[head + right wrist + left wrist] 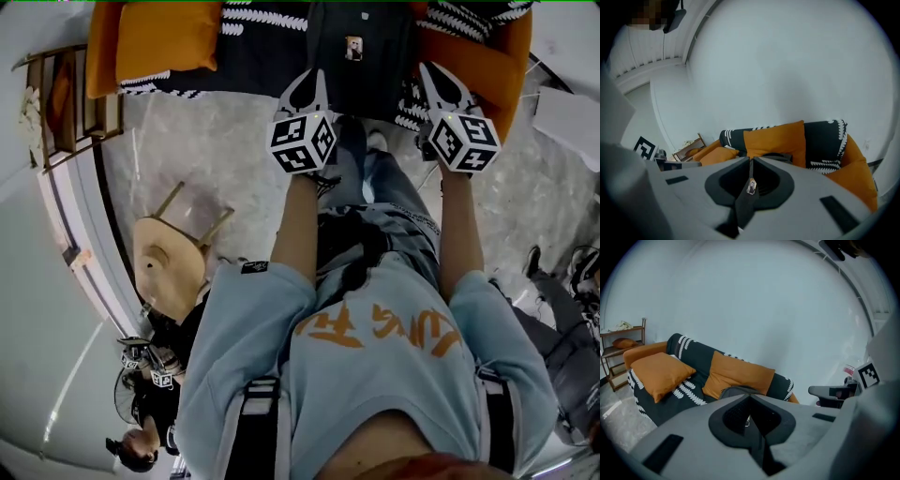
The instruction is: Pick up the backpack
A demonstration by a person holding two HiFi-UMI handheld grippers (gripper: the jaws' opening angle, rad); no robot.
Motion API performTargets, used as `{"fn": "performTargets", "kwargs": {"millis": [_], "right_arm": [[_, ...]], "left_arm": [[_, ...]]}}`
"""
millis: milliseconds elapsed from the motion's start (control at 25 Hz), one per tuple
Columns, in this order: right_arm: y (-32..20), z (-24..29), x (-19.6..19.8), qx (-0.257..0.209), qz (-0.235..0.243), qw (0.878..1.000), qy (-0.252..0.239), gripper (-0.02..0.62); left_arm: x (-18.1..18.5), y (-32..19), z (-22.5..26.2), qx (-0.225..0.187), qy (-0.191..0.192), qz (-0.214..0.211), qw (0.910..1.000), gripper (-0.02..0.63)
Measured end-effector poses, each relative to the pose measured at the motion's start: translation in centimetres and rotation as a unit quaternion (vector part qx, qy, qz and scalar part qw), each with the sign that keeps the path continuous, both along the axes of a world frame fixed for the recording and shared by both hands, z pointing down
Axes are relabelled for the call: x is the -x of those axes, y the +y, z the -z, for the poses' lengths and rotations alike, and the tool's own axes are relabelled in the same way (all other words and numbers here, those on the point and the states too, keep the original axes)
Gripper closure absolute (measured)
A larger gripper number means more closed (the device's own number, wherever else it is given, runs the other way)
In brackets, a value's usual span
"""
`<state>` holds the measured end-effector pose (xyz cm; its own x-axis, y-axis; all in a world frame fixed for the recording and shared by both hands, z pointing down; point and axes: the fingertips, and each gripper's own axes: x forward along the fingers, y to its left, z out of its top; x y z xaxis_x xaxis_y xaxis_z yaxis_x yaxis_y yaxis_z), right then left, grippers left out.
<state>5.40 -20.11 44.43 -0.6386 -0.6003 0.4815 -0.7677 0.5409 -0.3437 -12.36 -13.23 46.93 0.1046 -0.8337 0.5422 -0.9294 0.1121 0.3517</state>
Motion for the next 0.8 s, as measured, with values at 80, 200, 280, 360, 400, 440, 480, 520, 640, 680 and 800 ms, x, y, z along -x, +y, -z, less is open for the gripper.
{"fn": "performTargets", "kwargs": {"millis": [80,200,280,360,400,440,480,520,640,680,800], "right_arm": [[-0.4,-1.8,0.9,0.017,-0.002,1.0,0.004,0.554],[-1.7,-4.2,1.1,0.037,-0.007,0.999,0.009,0.554],[-2.4,-5.5,0.7,0.048,-0.013,0.999,0.012,0.554],[-2.7,-6.7,0.3,0.06,-0.021,0.998,0.018,0.554],[-2.8,-7.3,0.2,0.068,-0.025,0.997,0.022,0.554],[-2.9,-7.9,0.2,0.074,-0.029,0.996,0.026,0.554],[-3.0,-8.5,0.3,0.081,-0.033,0.996,0.029,0.554],[-3.3,-9.0,0.5,0.086,-0.036,0.995,0.031,0.554],[-4.6,-10.7,0.9,0.099,-0.042,0.994,0.033,0.554],[-5.1,-11.3,1.0,0.103,-0.044,0.993,0.034,0.552],[-6.5,-13.2,1.0,0.116,-0.053,0.991,0.041,0.552]], "left_arm": [[1.0,-0.8,-1.5,0.012,0.005,-0.006,0.9999,0.584],[1.7,-2.7,-3.3,0.026,0.008,-0.016,0.9995,0.584],[1.6,-3.9,-4.4,0.033,0.01,-0.026,0.999,0.584],[1.5,-4.8,-5.5,0.044,0.012,-0.04,0.9982,0.584],[1.6,-5.2,-6.0,0.051,0.013,-0.048,0.9975,0.584],[1.7,-5.6,-6.6,0.058,0.014,-0.056,0.9967,0.584],[1.8,-5.9,-7.2,0.065,0.015,-0.064,0.9957,0.584],[2.1,-6.4,-7.8,0.071,0.015,-0.071,0.9948,0.584],[2.9,-7.9,-9.9,0.088,0.015,-0.085,0.9924,0.584],[3.1,-8.4,-10.7,0.094,0.016,-0.089,0.9915,0.584],[3.9,-9.9,-12.8,0.111,0.02,-0.102,0.9883,0.584]]}}
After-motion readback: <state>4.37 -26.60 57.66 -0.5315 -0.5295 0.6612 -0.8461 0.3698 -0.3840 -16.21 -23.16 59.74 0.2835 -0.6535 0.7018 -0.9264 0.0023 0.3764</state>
